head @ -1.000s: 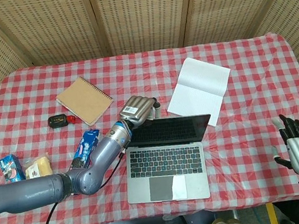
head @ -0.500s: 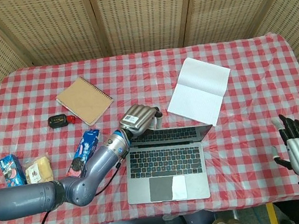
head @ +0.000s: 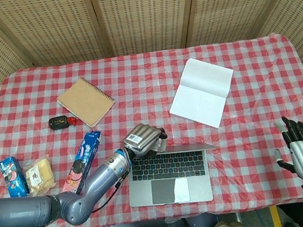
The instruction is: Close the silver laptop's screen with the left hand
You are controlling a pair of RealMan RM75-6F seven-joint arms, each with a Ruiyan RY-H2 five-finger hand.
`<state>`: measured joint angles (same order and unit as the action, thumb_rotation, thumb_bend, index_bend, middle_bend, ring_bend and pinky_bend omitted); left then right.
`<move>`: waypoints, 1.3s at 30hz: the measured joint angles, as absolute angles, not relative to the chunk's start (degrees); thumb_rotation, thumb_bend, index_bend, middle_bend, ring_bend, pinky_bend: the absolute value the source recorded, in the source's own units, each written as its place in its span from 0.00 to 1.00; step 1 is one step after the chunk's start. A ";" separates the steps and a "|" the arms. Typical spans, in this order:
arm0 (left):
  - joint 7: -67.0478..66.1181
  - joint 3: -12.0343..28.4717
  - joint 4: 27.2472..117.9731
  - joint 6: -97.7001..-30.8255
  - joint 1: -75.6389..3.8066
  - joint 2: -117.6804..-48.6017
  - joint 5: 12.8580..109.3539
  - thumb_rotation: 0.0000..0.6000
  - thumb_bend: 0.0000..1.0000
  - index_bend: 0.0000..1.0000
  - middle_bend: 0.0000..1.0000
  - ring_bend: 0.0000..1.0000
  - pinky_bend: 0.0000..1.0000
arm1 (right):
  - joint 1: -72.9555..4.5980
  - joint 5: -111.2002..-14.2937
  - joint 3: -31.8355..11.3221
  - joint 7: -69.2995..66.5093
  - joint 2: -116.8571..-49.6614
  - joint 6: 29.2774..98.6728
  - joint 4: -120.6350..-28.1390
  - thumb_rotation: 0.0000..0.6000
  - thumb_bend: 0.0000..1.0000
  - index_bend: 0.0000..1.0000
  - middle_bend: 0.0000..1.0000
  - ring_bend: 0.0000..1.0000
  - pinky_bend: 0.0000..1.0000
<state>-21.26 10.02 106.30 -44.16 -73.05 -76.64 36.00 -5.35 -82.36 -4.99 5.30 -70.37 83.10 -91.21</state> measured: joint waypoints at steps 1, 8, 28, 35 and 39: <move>-20.82 9.74 106.55 -44.07 -72.67 -76.69 36.42 1.00 1.00 0.60 0.39 0.42 0.39 | -5.36 -82.27 -4.99 5.35 -70.39 83.02 -91.20 1.00 0.72 0.00 0.00 0.00 0.00; -18.32 8.35 107.08 -42.73 -71.01 -77.36 37.89 1.00 1.00 0.60 0.39 0.42 0.39 | -5.32 -81.94 -5.16 5.58 -70.41 83.14 -91.32 1.00 0.72 0.00 0.00 0.00 0.00; -12.15 4.46 107.37 -39.54 -65.92 -79.30 46.34 1.00 1.00 0.59 0.38 0.42 0.39 | -4.96 -81.67 -5.44 5.46 -70.04 83.87 -92.23 1.00 0.72 0.00 0.00 0.00 0.00; -12.74 3.06 106.16 -38.57 -66.07 -80.66 46.68 1.00 1.00 0.59 0.38 0.42 0.39 | -4.85 -81.22 -5.70 5.28 -69.93 84.03 -92.38 1.00 0.72 0.00 0.00 0.00 0.00; -13.45 1.94 105.31 -38.07 -66.36 -82.06 46.36 1.00 1.00 0.59 0.38 0.42 0.39 | -4.83 -81.15 -5.75 5.29 -69.89 84.04 -92.43 1.00 0.72 0.00 0.00 0.00 0.00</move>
<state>-13.45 1.94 105.31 -38.07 -66.36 -82.06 46.36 -4.83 -81.15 -5.75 5.29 -69.89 84.04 -92.43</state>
